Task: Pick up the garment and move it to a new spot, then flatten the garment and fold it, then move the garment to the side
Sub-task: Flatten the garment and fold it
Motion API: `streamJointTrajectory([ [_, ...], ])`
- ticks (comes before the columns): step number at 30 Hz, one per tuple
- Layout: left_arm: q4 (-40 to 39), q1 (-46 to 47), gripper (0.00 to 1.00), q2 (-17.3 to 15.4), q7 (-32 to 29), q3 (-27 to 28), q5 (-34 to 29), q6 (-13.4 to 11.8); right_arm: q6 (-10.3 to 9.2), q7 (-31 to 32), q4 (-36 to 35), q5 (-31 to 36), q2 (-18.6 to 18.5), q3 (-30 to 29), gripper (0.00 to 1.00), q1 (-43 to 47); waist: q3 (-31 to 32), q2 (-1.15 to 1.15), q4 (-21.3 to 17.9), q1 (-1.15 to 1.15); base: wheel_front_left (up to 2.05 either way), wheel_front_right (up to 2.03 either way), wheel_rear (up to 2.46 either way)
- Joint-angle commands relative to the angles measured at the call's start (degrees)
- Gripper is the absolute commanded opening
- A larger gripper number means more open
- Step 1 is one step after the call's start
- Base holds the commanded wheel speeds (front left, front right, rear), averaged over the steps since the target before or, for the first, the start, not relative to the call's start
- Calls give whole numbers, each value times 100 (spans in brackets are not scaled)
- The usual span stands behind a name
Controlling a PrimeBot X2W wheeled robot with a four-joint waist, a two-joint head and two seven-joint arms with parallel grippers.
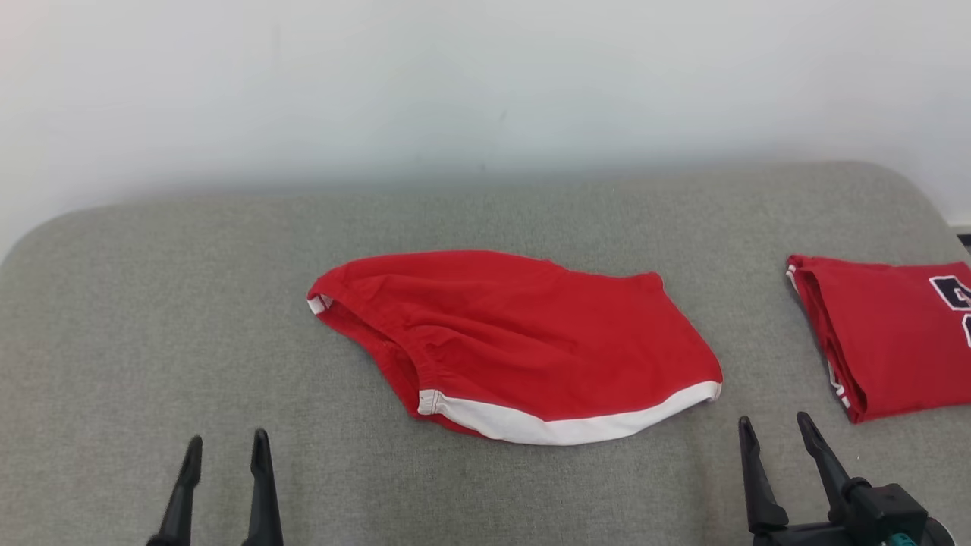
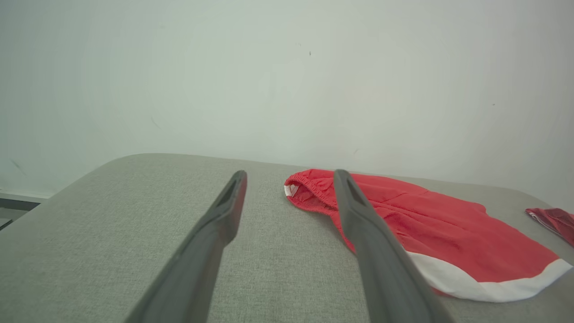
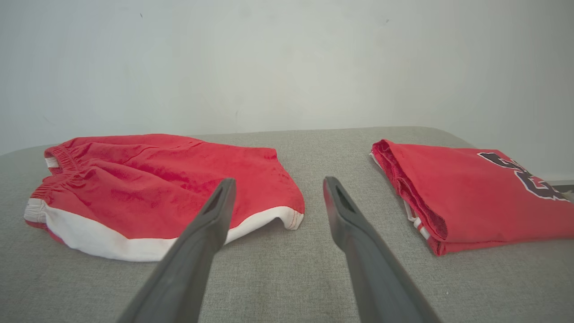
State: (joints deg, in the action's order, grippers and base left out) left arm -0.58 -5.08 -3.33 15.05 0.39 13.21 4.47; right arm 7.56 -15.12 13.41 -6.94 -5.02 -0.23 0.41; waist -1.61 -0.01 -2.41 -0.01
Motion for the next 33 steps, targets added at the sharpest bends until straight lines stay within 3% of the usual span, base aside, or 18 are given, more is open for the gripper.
streamJointTrajectory([
  [1, -3, -116, 100, 26, 12, 18, -63, 46, -16, 2, 22, 0, -61, -21, 100, 52, 199, 1, 81, 1, 0, 0, 0],
  [6, 177, -354, 100, 38, 12, 157, -183, 202, -16, 1, 110, 39, -171, -66, 100, 118, 358, 1, 126, 1, 0, 0, 0],
  [18, 1015, -385, 100, 45, 13, 228, -252, 298, -16, 1, 250, 264, -156, 58, 100, 397, 582, 1, 117, 1, 0, 0, 0],
  [33, 920, -349, 100, 47, 13, 39, -373, 297, -16, 1, 266, 131, -94, 116, 100, 276, 529, 1, 81, 1, 0, 0, 0],
])
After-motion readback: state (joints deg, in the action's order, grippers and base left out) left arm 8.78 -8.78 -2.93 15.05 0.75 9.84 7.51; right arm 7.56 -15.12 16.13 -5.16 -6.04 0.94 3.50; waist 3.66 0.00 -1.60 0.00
